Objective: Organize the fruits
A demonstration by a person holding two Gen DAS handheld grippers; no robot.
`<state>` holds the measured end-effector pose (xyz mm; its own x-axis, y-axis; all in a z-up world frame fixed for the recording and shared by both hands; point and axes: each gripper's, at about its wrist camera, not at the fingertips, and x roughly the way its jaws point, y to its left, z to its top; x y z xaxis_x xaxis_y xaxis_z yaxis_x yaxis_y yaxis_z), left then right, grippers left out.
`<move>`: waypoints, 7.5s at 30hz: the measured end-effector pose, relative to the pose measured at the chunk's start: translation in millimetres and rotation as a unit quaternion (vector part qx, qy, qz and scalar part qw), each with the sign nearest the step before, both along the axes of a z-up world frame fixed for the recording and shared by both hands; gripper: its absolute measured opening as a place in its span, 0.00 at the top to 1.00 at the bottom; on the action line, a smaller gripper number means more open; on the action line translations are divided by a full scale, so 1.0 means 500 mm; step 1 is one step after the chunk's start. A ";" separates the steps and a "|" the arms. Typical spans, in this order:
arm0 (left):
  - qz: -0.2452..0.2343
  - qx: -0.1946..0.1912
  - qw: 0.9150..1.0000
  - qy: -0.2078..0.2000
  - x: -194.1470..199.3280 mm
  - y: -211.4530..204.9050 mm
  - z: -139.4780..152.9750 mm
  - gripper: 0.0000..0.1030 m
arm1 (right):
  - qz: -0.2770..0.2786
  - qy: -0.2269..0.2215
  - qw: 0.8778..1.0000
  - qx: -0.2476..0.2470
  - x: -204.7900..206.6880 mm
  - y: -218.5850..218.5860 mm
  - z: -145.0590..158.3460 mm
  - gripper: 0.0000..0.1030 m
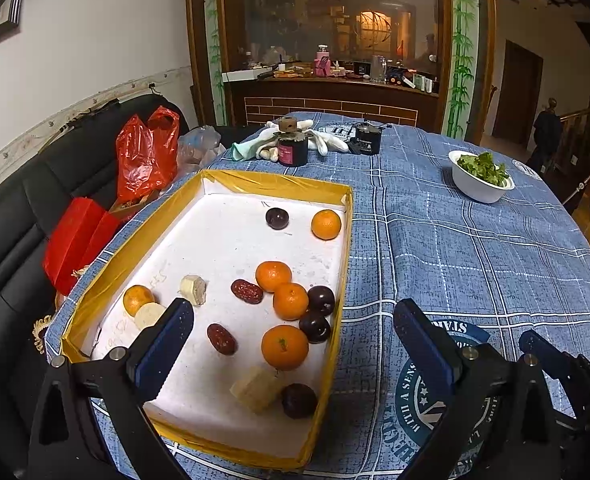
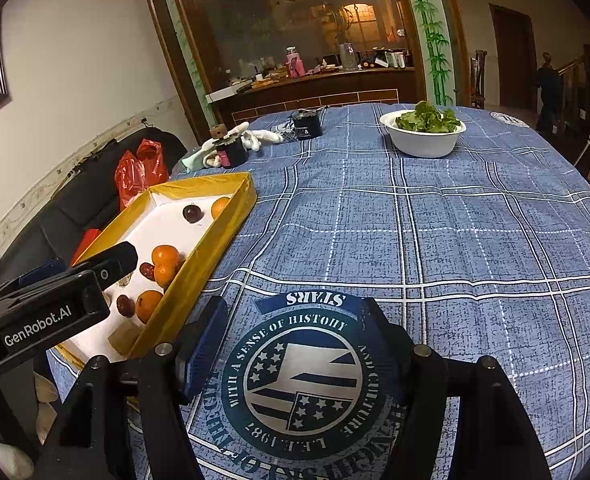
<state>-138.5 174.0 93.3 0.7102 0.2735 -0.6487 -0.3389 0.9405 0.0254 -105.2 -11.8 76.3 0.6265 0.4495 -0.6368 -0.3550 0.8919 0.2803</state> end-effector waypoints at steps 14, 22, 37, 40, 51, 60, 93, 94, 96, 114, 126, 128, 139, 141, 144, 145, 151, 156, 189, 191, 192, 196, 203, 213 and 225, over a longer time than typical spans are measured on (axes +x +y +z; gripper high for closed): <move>-0.044 -0.032 0.997 -0.049 0.008 -0.038 0.025 0.03 | -0.054 -0.030 0.998 -0.028 -0.027 -0.061 0.020 0.28; -0.098 -0.013 0.993 -0.066 0.007 -0.124 0.036 0.03 | -0.100 -0.045 0.994 -0.025 -0.042 -0.134 0.033 0.25; -0.106 -0.015 0.992 -0.060 0.004 -0.138 0.036 0.03 | -0.098 -0.044 0.994 -0.011 -0.049 -0.155 0.034 0.24; -0.103 -0.022 0.993 -0.058 0.002 -0.130 0.034 0.03 | -0.096 -0.046 0.994 -0.014 -0.054 -0.149 0.036 0.24; -0.099 -0.045 0.993 -0.047 -0.003 -0.099 0.022 0.03 | -0.084 -0.050 0.995 -0.027 -0.068 -0.118 0.041 0.23; -0.094 -0.056 0.993 -0.046 -0.010 -0.084 0.013 0.03 | -0.074 -0.050 0.995 -0.034 -0.072 -0.097 0.041 0.22; -0.090 -0.085 0.992 -0.031 -0.007 -0.055 -0.006 0.03 | -0.060 -0.036 0.997 -0.040 -0.070 -0.071 0.029 0.20; -0.090 -0.086 0.992 -0.031 -0.008 -0.054 -0.005 0.03 | -0.060 -0.036 0.997 -0.041 -0.072 -0.070 0.030 0.20; -0.089 -0.088 0.992 -0.032 -0.012 -0.052 -0.004 0.03 | -0.059 -0.038 0.997 -0.041 -0.075 -0.067 0.032 0.20; -0.084 -0.098 0.991 -0.036 -0.024 -0.037 -0.001 0.03 | -0.050 -0.044 0.997 -0.045 -0.094 -0.049 0.040 0.19; -0.065 -0.057 0.995 -0.040 -0.030 -0.023 0.017 0.03 | -0.041 -0.034 0.998 -0.041 -0.072 -0.043 0.038 0.18; -0.044 -0.033 0.998 -0.040 -0.036 -0.008 0.021 0.03 | -0.032 -0.030 0.999 -0.031 -0.060 -0.036 0.046 0.18; 0.023 -0.040 0.998 -0.030 -0.045 0.105 0.008 0.03 | 0.047 -0.046 0.997 -0.031 -0.051 0.092 0.077 0.18; 0.020 -0.046 0.998 -0.028 -0.044 0.113 0.002 0.03 | 0.049 -0.050 0.997 -0.041 -0.057 0.107 0.073 0.18; 0.014 -0.053 0.998 -0.024 -0.044 0.123 -0.007 0.03 | 0.048 -0.048 0.996 -0.050 -0.057 0.122 0.067 0.18; 0.012 -0.056 0.998 -0.022 -0.043 0.127 -0.010 0.03 | 0.048 -0.045 0.996 -0.051 -0.055 0.128 0.065 0.18; 0.014 -0.071 0.997 -0.022 -0.047 0.155 -0.018 0.03 | 0.050 -0.045 0.996 -0.062 -0.053 0.154 0.063 0.18; 0.014 -0.078 0.997 -0.022 -0.051 0.167 -0.022 0.03 | 0.051 -0.044 0.995 -0.071 -0.058 0.169 0.060 0.18; 0.050 0.031 0.986 -0.156 -0.150 0.063 0.088 0.02 | 0.047 -0.064 0.996 -0.028 -0.097 0.100 0.071 0.16; 0.074 0.066 0.978 -0.186 -0.170 0.052 0.108 0.00 | 0.046 -0.067 0.996 -0.026 -0.098 0.095 0.070 0.16; 0.085 0.086 0.972 -0.203 -0.178 0.048 0.118 0.00 | 0.045 -0.067 0.996 -0.023 -0.097 0.092 0.070 0.16; 0.099 0.151 0.954 -0.239 -0.193 0.035 0.157 0.00 | 0.043 -0.069 0.997 -0.013 -0.094 0.080 0.071 0.16; 0.016 0.101 0.977 -0.188 -0.150 0.049 0.168 0.00 | 0.052 -0.088 0.995 -0.011 -0.095 0.076 0.094 0.15; 0.028 0.102 0.985 -0.137 -0.114 0.033 0.126 0.00 | 0.087 -0.088 0.992 -0.014 -0.087 0.104 0.092 0.13; 0.030 0.080 0.991 -0.101 -0.091 0.041 0.096 0.00 | 0.092 -0.077 0.993 -0.015 -0.081 0.113 0.081 0.13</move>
<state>-184.2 194.7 141.1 0.8008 0.4064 -0.4399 -0.4068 0.9082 0.0984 -145.7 44.6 117.0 0.6268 0.5471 -0.5547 -0.5491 0.8153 0.1836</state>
